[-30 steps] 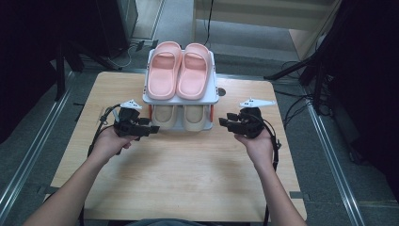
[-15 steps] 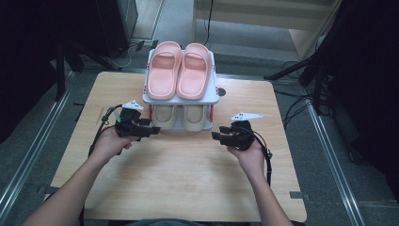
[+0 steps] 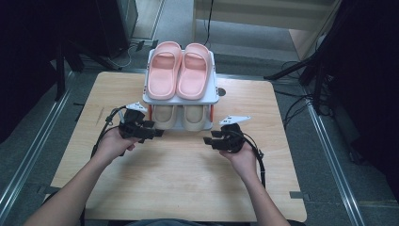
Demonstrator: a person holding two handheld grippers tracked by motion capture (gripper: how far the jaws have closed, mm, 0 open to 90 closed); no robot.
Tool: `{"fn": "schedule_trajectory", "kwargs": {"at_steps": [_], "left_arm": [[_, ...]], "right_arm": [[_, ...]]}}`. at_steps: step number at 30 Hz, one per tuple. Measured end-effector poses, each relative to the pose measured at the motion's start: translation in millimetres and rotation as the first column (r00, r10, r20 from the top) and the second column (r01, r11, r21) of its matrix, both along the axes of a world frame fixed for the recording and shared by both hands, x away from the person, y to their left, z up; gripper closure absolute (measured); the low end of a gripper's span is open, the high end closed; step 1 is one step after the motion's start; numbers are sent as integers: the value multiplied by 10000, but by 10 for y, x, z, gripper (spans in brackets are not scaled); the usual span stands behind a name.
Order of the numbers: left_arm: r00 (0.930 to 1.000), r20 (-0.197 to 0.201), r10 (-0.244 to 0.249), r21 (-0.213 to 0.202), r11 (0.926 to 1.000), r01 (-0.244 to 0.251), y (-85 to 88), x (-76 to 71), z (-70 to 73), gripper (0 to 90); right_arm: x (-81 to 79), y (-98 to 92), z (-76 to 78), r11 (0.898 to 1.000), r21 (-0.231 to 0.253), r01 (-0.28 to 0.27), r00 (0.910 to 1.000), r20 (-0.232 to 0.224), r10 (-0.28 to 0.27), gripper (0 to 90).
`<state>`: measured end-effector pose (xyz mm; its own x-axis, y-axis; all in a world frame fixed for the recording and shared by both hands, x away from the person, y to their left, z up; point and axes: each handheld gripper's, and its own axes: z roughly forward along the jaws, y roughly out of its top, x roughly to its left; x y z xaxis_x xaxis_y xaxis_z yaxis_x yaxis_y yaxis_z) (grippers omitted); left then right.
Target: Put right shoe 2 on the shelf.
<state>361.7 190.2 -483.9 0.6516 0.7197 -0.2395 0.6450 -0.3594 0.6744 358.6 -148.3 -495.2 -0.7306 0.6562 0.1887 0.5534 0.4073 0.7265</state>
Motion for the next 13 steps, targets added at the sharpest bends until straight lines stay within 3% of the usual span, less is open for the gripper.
{"fn": "schedule_trajectory", "kwargs": {"at_steps": [8,13], "left_arm": [[9999,-28,-160,258,9995,160,-20,-3,-22,360],[9994,-171,-294,146,9995,297,-2,-2,-37,358]], "right_arm": [[-12,44,-22,9997,-171,-185,9998,-26,184,514],[-2,36,-25,9996,-217,-152,9999,-5,152,484]]}}
